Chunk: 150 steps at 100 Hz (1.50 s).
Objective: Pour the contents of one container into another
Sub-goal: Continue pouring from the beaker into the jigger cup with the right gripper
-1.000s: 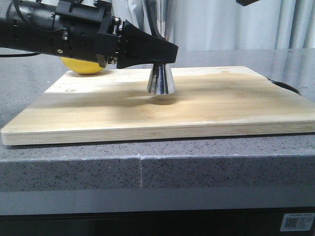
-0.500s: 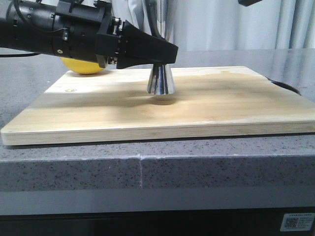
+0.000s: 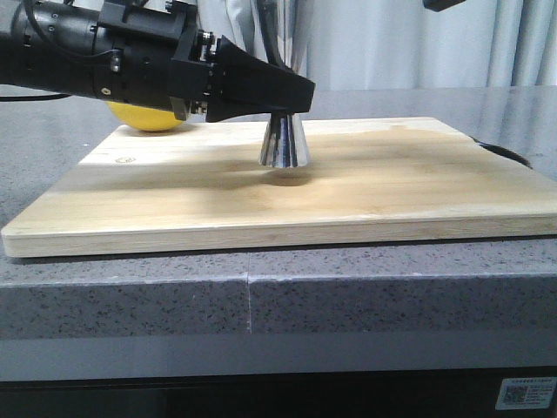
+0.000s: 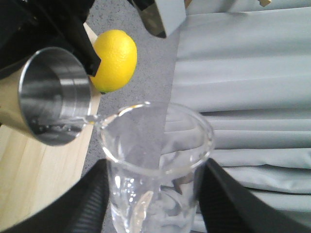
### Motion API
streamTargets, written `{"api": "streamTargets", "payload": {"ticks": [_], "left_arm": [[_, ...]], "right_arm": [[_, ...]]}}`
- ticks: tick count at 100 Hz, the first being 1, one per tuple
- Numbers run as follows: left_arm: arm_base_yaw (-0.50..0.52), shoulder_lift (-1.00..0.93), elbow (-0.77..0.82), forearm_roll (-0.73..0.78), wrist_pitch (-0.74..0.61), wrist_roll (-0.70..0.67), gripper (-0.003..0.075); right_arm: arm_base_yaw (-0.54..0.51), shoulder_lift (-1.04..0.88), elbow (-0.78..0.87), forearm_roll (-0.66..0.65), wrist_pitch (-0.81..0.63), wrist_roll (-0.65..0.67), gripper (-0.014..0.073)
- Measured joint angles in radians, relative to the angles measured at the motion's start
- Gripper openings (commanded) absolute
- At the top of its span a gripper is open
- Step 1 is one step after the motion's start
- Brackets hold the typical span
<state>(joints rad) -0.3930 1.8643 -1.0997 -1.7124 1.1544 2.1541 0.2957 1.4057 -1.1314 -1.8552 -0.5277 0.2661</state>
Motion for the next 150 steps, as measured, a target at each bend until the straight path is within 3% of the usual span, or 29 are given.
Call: {"api": "streamTargets", "payload": {"ticks": [150], "left_arm": [[0.000,0.000,0.000,0.000,0.000,0.000,-0.0019]], "right_arm": [[0.020,0.000,0.000,0.000,0.018,-0.079,0.0309]]}}
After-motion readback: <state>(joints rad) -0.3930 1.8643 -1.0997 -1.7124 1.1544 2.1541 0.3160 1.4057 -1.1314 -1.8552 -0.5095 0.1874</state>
